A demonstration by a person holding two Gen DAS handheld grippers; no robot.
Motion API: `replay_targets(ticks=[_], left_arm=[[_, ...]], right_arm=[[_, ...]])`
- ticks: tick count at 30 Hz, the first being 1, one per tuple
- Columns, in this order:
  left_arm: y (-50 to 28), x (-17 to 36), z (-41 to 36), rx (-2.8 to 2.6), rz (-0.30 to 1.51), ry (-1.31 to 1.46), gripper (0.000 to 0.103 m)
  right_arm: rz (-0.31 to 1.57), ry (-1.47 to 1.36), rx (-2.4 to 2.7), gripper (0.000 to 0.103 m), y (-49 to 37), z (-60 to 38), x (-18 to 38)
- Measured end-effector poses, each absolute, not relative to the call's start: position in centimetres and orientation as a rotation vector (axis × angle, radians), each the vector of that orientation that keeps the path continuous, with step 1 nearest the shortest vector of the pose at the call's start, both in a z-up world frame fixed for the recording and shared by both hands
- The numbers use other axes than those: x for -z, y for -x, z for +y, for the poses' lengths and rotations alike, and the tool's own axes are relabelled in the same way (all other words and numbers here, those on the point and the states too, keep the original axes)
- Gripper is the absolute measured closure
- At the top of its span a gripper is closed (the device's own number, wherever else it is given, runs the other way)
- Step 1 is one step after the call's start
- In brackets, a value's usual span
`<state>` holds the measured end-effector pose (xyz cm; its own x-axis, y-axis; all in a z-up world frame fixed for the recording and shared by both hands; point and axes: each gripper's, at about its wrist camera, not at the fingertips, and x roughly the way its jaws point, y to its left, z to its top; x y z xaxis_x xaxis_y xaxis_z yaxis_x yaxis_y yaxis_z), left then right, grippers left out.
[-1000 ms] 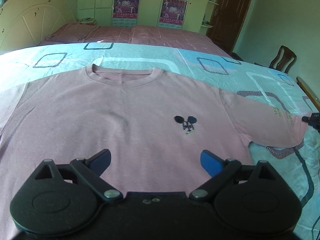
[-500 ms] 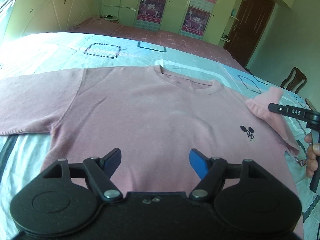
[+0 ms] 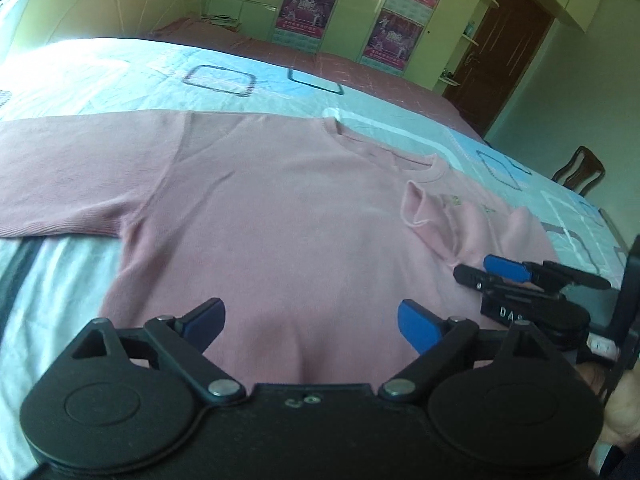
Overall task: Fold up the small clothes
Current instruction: 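Grasp the sleeve cuff with the right tool and fold it across the body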
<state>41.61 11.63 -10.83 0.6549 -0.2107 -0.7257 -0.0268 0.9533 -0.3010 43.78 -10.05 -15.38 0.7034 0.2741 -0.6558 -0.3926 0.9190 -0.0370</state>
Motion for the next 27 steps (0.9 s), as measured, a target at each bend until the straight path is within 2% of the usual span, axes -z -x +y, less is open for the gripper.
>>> replay_targets(ticks=[4,5,12,14,15,16,21,24,27], left_arm=[[-45.5,12.4,8.1,0.266,0.878,0.391,0.040],[-46.5,13.0,7.2,0.296,0.895,0.423,0.043],[-52.7,16.0,2.0,0.329,0.926,0.486,0.044],[-53.7,15.9,0.8,0.313,0.900,0.425,0.060],[-54.2,15.9,0.5,0.317,0.902,0.408,0.094],[-54.4,15.5,0.7,0.331,0.887,0.432,0.097],[-51.9,10.6,4.1,0.305,0.670,0.394,0.097],[-51.2,11.3,6.5,0.240,0.702,0.332,0.097],[-51.0,13.7,8.4,0.202,0.771,0.383,0.097]], right_arm=[[0.736,0.098,-0.297,0.064,-42.9,-14.5,14.3],[0.752,0.084,-0.263,0.070,-42.5,-15.7,14.2],[0.830,-0.037,-0.112,0.072,-41.5,-23.1,13.6],[0.829,-0.068,-0.071,0.072,-41.5,-24.4,13.8],[0.826,-0.088,-0.052,0.072,-41.5,-25.0,13.8],[0.822,-0.121,-0.040,0.072,-41.5,-25.6,13.9],[0.824,-0.201,0.005,0.072,-42.3,-27.3,14.4],[0.821,-0.236,0.011,0.072,-42.5,-28.1,14.5],[0.823,-0.225,0.009,0.072,-42.8,-28.2,14.5]])
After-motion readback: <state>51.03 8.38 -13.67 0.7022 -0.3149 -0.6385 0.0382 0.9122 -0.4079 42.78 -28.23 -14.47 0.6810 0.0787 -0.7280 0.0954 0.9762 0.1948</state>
